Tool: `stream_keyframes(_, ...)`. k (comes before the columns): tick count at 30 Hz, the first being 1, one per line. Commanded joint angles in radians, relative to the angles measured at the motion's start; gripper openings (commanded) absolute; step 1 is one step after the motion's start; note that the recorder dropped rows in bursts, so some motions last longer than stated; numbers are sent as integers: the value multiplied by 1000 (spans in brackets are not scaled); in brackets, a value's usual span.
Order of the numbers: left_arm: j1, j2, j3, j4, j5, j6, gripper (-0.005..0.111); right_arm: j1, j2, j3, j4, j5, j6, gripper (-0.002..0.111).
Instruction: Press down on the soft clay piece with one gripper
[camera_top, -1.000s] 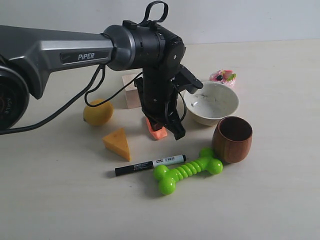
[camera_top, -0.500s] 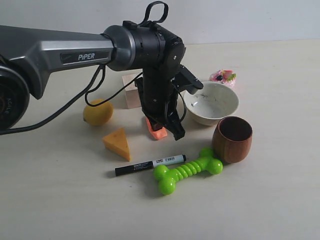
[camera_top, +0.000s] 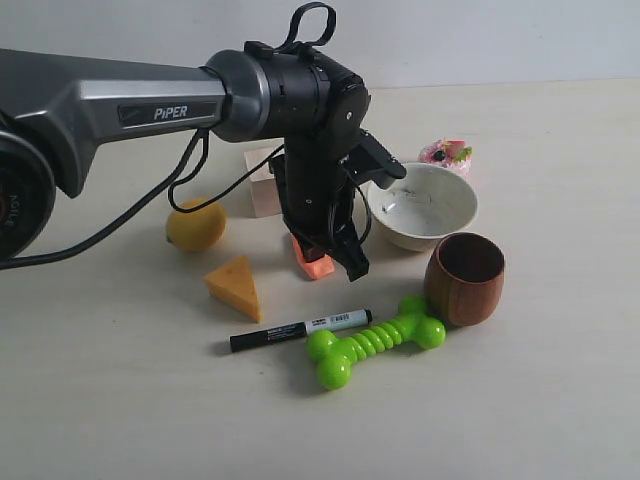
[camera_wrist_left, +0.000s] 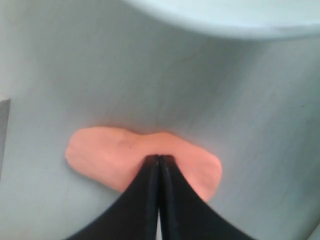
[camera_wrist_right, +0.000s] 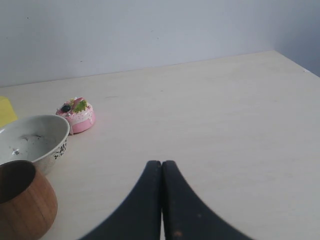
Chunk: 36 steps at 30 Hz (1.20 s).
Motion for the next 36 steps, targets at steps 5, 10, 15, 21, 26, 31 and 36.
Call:
stream_keyframes(5,-2,-9,28,-7,23,-2,0,-6,-7,5,0,-5,0,0)
stream_keyframes(10,-2,-29,28,3,23,-2,0,-6,-7,5,0,-3,0,0)
stream_keyframes(15,-2,-32,28,5,25,-2,0,-6,-7,5,0,-3,0,0)
stream_keyframes(21,-2,-45,28,11,25,-2,0,-6,-7,5,0,-3,0,0)
stream_keyframes(26,-2,-66,28,13,9,-6,0,-6,-7,5,0,-3,0,0)
stream_keyframes(31,-2,-68,28,9,12,-6,0,-6,-7,5,0,-3,0,0)
stream_keyframes(36,-2,-72,28,9,18,-9,0,-6,-7,5,0,-3,0,0)
